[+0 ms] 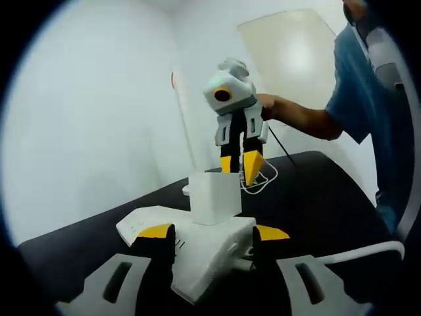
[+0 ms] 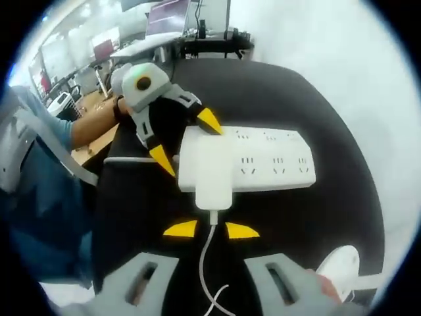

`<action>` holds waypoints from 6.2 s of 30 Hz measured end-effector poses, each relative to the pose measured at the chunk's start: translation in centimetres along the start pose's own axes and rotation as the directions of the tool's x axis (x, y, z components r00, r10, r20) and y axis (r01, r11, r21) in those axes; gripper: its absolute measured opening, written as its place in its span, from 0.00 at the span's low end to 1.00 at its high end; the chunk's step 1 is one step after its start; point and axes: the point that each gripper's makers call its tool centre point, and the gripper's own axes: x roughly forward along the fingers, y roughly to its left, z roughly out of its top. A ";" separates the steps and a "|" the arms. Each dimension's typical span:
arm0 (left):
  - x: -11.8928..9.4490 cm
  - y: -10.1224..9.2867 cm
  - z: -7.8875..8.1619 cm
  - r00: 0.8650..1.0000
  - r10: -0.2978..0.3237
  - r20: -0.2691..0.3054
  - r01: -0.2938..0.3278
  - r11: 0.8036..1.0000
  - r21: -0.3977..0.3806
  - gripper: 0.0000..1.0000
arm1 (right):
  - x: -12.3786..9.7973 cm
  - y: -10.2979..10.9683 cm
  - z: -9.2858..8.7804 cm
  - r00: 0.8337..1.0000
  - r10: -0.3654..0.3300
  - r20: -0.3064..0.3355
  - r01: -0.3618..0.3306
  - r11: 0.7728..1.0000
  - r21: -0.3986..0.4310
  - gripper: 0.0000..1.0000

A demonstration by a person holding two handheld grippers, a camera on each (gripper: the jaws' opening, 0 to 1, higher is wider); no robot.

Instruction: Insert the desk lamp plug into the socket, turn on the power strip switch, turn on the lamp switch, then turn off the lamp switch, turn off the power strip switch, and remove the plug from the socket.

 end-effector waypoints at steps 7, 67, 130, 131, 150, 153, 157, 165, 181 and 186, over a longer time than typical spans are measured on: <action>0.0 0.0 0.0 1.000 -0.001 0.000 0.001 1.000 0.001 0.45 | 0.6 -0.4 0.2 0.999 -0.019 -0.040 0.018 0.999 -0.031 0.13; -0.4 -0.2 0.0 1.000 -0.010 0.000 0.010 0.999 0.035 0.42 | -0.3 -0.5 2.0 0.995 -0.098 0.008 0.097 0.995 0.035 0.05; -0.2 -0.2 0.0 1.000 -0.007 0.014 0.006 0.999 0.040 0.41 | -0.1 -0.7 0.0 0.967 -0.112 0.228 0.072 0.981 0.179 0.05; -0.2 -0.3 0.0 1.000 -0.007 0.014 0.006 0.999 0.041 0.41 | 0.0 -0.6 0.0 0.967 -0.118 0.226 0.079 0.981 0.176 0.05; 0.2 -0.9 0.2 1.000 -0.006 0.009 0.006 0.999 0.043 0.41 | -1.2 -0.5 1.6 0.975 -0.127 0.181 0.109 0.988 0.109 0.05; 0.2 -0.9 0.2 1.000 -0.006 0.010 0.006 0.999 0.044 0.41 | -1.5 -0.6 1.8 0.973 -0.134 0.186 0.118 0.988 0.098 0.05; 0.2 -0.9 0.2 1.000 -0.008 0.011 0.008 0.999 0.045 0.41 | -1.3 -0.6 1.1 0.965 -0.125 0.230 0.093 0.985 0.144 0.05; 0.3 -0.8 0.2 1.000 -0.007 0.014 0.006 0.999 0.042 0.41 | -0.3 -0.7 -0.6 0.945 -0.121 0.304 0.057 0.976 0.210 0.05; 0.5 -0.9 0.3 1.000 -0.006 0.013 0.005 0.999 0.042 0.41 | -0.8 -0.6 0.8 0.947 -0.124 0.296 0.075 0.982 0.171 0.06; 0.6 -1.0 0.4 1.000 -0.005 0.013 0.004 0.999 0.041 0.41 | -1.0 -0.5 1.3 0.952 -0.107 0.288 0.057 0.983 0.175 0.06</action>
